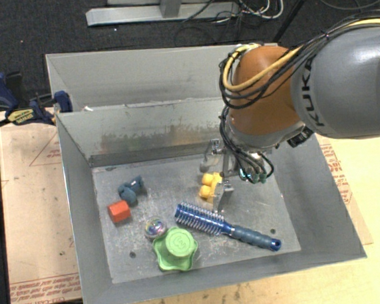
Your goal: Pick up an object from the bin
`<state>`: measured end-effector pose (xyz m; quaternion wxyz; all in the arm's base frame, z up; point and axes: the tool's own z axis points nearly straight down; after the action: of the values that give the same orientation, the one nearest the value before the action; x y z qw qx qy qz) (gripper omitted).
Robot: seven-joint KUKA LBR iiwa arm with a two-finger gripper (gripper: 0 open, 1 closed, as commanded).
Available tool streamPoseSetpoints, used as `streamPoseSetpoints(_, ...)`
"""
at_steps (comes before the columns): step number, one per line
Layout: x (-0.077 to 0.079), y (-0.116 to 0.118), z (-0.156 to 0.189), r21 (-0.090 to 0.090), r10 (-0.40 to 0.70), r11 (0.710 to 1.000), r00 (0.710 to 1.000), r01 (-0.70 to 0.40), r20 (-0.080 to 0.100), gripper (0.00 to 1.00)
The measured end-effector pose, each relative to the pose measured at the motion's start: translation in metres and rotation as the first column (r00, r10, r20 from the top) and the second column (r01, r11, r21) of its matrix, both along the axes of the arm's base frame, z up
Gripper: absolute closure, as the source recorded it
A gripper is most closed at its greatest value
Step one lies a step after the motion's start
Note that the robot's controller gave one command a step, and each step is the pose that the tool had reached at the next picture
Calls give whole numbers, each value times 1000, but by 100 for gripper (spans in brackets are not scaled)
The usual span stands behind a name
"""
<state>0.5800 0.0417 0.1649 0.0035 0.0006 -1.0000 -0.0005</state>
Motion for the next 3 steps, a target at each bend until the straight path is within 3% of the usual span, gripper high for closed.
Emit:
streamPoseSetpoints(1,-34,-7,-90,4,-87,996,996,87,16,0)
streamPoseSetpoints(3,-31,-6,-86,1,-86,996,996,86,9,0)
